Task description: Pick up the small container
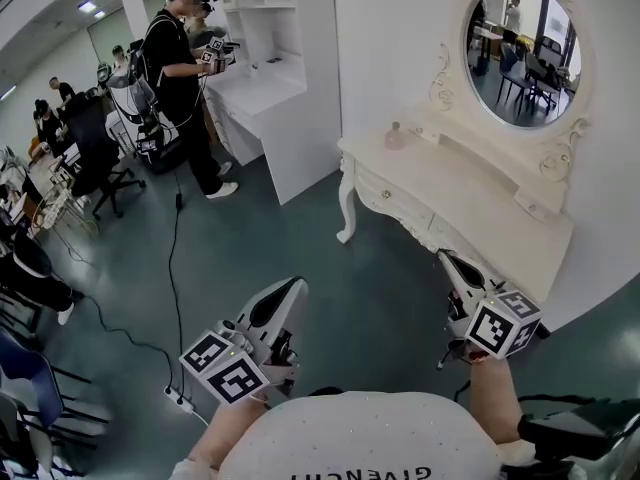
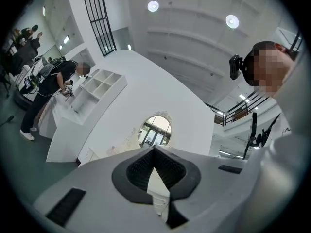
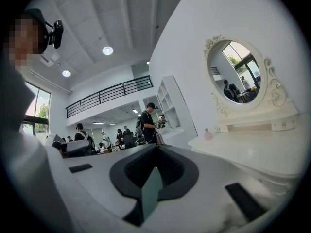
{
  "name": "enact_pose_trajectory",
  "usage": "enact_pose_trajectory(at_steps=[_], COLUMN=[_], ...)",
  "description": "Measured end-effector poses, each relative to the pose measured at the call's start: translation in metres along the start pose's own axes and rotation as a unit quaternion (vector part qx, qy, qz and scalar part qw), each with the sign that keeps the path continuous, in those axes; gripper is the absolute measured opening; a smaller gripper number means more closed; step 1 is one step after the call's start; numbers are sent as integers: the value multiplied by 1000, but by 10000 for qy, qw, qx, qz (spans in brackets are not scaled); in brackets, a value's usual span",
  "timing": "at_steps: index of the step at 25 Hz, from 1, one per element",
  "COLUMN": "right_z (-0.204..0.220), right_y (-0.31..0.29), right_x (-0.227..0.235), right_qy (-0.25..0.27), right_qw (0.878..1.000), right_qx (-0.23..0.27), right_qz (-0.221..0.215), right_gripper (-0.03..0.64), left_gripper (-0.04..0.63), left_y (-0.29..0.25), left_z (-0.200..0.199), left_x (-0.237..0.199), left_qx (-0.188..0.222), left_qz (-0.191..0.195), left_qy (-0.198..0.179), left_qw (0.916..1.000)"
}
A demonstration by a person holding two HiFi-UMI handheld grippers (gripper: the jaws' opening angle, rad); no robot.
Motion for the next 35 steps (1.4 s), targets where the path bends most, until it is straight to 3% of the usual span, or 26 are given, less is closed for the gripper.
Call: enact_pose_trajectory(at_steps=[6,12,19,25,35], right_z=[8,1,-19,-49,-80], right_y=[-20,-42,-92,-149,-232], right_x=[7,26,50,62,66], right_qy=[-299,-725,-713,-1239,-1048], right_qw=[9995,9973,9963,9908,9890], right_qx=[-128,-77,-84,107,43], right_qz=[-23,97,462,542,1042], right_gripper=[5,5,5,5,5], left_gripper=[0,0,1,0,0], left_y=[0,-19,-65,-100,-141], left_z=[2,-8,-35,-81,-135], left_x=[-15,-44,-106,-172,-264], left_qx=[-70,-155,-237,-443,-600], left_qz=[-171,-27,240,439,729], left_qy=[139,189,288,335,342], left_qw=[9997,9997,9990,9975,9949])
Point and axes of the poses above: the fingertips, and each gripper's own axes: y backward along the fingers, x to its right, z out of its underside, the point moved 8 cm from there along y, backward along the fingers, and after that the axes turned 12 degrees about -x, right-handed, at the moved point
